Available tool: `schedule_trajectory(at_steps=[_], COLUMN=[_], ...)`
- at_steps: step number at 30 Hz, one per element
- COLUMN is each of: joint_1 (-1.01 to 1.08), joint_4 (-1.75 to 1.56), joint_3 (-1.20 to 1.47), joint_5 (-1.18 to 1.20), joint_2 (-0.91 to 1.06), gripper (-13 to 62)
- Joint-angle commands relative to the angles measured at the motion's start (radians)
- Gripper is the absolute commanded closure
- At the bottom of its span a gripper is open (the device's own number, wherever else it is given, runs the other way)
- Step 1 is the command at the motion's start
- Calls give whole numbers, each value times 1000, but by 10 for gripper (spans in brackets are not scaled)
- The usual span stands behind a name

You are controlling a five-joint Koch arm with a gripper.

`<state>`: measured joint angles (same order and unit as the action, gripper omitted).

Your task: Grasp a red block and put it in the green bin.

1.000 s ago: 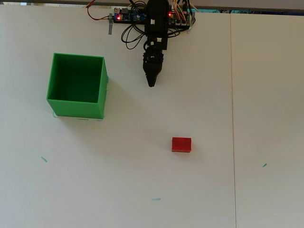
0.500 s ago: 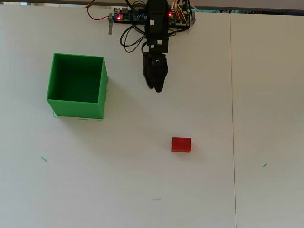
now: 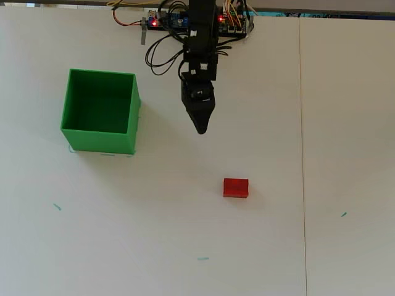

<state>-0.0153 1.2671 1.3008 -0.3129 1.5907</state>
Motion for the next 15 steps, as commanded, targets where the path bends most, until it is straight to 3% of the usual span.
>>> schedule_trajectory(at_steps=[1, 7, 15], joint_1=[-15, -38, -138], joint_4=[87, 282, 307], joint_3=[-152, -463, -491], joint_5=[9, 37, 15], joint_2=[-87, -311, -448], gripper=[127, 128, 132])
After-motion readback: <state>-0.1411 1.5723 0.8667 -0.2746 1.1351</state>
